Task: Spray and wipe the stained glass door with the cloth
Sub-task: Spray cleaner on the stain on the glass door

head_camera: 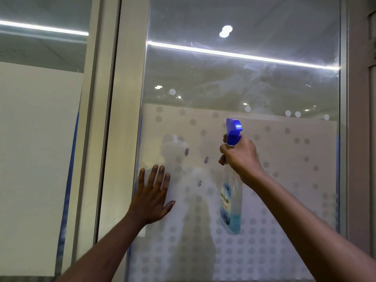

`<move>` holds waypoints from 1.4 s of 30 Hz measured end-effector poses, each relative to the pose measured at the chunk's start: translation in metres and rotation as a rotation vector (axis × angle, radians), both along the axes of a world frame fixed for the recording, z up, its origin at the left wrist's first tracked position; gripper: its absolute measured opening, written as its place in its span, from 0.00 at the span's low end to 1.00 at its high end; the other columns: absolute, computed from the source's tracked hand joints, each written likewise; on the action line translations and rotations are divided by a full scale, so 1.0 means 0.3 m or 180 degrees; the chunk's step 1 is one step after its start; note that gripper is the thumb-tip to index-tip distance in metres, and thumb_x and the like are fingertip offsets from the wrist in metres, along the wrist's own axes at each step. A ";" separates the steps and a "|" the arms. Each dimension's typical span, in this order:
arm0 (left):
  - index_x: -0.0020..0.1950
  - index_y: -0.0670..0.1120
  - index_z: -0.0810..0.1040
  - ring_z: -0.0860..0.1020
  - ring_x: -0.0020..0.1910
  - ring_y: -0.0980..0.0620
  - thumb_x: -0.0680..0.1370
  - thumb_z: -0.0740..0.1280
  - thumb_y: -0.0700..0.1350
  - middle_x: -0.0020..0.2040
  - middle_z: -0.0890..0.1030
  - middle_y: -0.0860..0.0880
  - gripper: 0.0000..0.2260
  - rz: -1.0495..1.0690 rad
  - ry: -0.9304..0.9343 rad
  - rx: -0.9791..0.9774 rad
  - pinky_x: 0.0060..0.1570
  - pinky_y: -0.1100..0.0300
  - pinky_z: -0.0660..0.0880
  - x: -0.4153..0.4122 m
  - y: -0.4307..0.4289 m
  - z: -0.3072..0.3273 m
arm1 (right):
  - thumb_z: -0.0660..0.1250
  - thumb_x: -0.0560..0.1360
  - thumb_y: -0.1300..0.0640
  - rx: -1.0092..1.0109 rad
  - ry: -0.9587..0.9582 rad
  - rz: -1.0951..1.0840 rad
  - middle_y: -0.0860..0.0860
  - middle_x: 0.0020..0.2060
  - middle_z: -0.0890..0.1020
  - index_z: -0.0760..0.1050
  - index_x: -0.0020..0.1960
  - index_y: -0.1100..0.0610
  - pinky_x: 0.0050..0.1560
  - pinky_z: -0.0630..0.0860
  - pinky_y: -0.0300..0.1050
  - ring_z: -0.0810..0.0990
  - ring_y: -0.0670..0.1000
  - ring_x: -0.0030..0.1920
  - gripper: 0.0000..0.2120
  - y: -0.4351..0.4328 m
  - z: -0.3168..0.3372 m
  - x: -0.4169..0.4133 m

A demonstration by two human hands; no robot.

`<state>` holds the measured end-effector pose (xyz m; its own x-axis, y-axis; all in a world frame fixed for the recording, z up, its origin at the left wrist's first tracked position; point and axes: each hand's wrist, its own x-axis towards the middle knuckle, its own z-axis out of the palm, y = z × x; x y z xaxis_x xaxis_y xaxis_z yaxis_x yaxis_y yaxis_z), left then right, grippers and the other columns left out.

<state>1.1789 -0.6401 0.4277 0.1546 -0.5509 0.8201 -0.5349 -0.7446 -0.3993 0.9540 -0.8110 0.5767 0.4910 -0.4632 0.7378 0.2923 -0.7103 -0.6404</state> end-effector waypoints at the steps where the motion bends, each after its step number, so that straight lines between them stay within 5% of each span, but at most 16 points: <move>1: 0.75 0.37 0.59 0.53 0.76 0.33 0.77 0.56 0.64 0.76 0.55 0.33 0.38 0.0001 -0.0013 0.0002 0.70 0.29 0.52 0.001 0.000 0.000 | 0.67 0.74 0.63 0.0043 -0.0027 -0.0014 0.60 0.43 0.81 0.73 0.55 0.64 0.45 0.82 0.55 0.83 0.49 0.31 0.11 -0.022 -0.012 -0.012; 9: 0.75 0.37 0.59 0.53 0.76 0.32 0.76 0.58 0.63 0.76 0.56 0.33 0.38 -0.0010 -0.0097 -0.0022 0.69 0.28 0.53 0.001 -0.002 0.003 | 0.65 0.73 0.65 0.0360 -0.0049 -0.0538 0.61 0.41 0.81 0.72 0.52 0.62 0.45 0.82 0.58 0.84 0.53 0.31 0.08 -0.219 -0.171 -0.117; 14: 0.75 0.36 0.59 0.54 0.75 0.31 0.76 0.57 0.63 0.75 0.57 0.32 0.38 0.0016 -0.0121 -0.0020 0.69 0.28 0.51 0.003 -0.002 0.003 | 0.65 0.72 0.66 0.0431 0.0346 -0.0784 0.63 0.40 0.82 0.73 0.53 0.65 0.35 0.77 0.45 0.83 0.50 0.30 0.10 -0.278 -0.298 -0.132; 25: 0.75 0.35 0.59 0.54 0.75 0.31 0.77 0.56 0.63 0.75 0.57 0.32 0.37 0.0038 -0.0043 -0.0021 0.69 0.28 0.52 -0.004 -0.001 0.007 | 0.66 0.73 0.65 0.0334 0.0663 -0.0579 0.62 0.40 0.81 0.71 0.52 0.61 0.35 0.78 0.45 0.82 0.51 0.32 0.09 -0.280 -0.414 -0.115; 30: 0.75 0.35 0.59 0.53 0.75 0.32 0.77 0.56 0.63 0.76 0.56 0.32 0.37 0.0059 -0.0029 -0.0030 0.69 0.28 0.51 -0.011 -0.001 0.007 | 0.66 0.70 0.64 0.0236 0.0782 -0.0499 0.59 0.38 0.79 0.70 0.46 0.57 0.39 0.82 0.60 0.82 0.57 0.35 0.07 -0.198 -0.502 -0.108; 36: 0.75 0.35 0.59 0.53 0.75 0.31 0.77 0.56 0.62 0.75 0.57 0.31 0.37 0.0094 0.0022 -0.0021 0.69 0.27 0.52 -0.012 -0.005 0.007 | 0.65 0.68 0.65 0.0013 0.1251 0.0105 0.56 0.39 0.78 0.71 0.45 0.59 0.36 0.82 0.53 0.82 0.54 0.32 0.07 -0.085 -0.555 -0.072; 42: 0.75 0.35 0.59 0.53 0.75 0.32 0.76 0.58 0.62 0.75 0.57 0.31 0.38 0.0134 0.0110 0.0010 0.68 0.27 0.52 -0.019 -0.002 0.010 | 0.64 0.67 0.64 -0.0127 0.1430 0.0360 0.61 0.39 0.79 0.71 0.45 0.63 0.38 0.80 0.57 0.83 0.61 0.37 0.08 -0.029 -0.554 -0.011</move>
<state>1.1731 -0.6408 0.4308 0.2058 -0.5458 0.8123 -0.5166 -0.7655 -0.3835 0.9505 -0.8198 0.4106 0.8119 -0.3638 0.4566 0.0692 -0.7166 -0.6941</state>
